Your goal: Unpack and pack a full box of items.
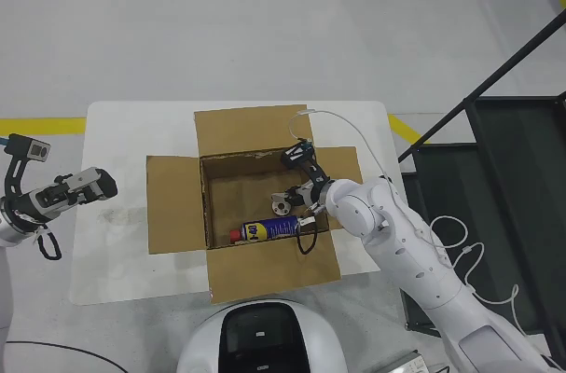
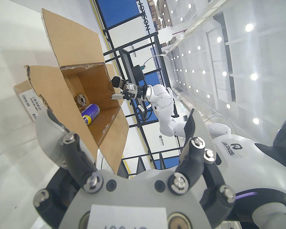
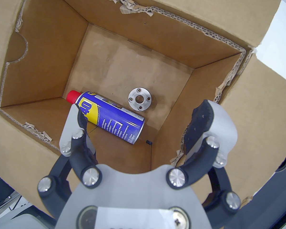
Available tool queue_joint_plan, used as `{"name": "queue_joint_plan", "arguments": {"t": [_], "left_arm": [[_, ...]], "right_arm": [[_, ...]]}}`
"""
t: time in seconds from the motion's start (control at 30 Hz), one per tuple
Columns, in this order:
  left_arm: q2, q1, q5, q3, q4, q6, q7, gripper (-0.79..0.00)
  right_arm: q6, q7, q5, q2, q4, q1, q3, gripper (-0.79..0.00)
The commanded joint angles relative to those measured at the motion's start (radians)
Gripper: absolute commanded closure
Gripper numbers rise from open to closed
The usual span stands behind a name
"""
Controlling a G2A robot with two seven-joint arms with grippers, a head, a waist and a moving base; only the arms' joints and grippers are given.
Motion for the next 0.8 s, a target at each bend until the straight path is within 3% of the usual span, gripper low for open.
{"name": "queue_joint_plan", "arguments": {"t": [0.0, 0.47, 0.77], "left_arm": [[0.000, 0.000, 0.000, 0.000, 0.000, 0.000, 0.000, -0.785], [0.000, 0.000, 0.000, 0.000, 0.000, 0.000, 0.000, -0.785], [0.000, 0.000, 0.000, 0.000, 0.000, 0.000, 0.000, -0.785]], "right_arm": [[0.000, 0.000, 0.000, 0.000, 0.000, 0.000, 0.000, -0.785], [-0.014, -0.025, 0.015, -0.003, 0.008, -0.002, -0.010, -0.785], [0.039, -0.055, 0.143, -0.058, 0.181, 0.111, -0.140, -0.785]]}}
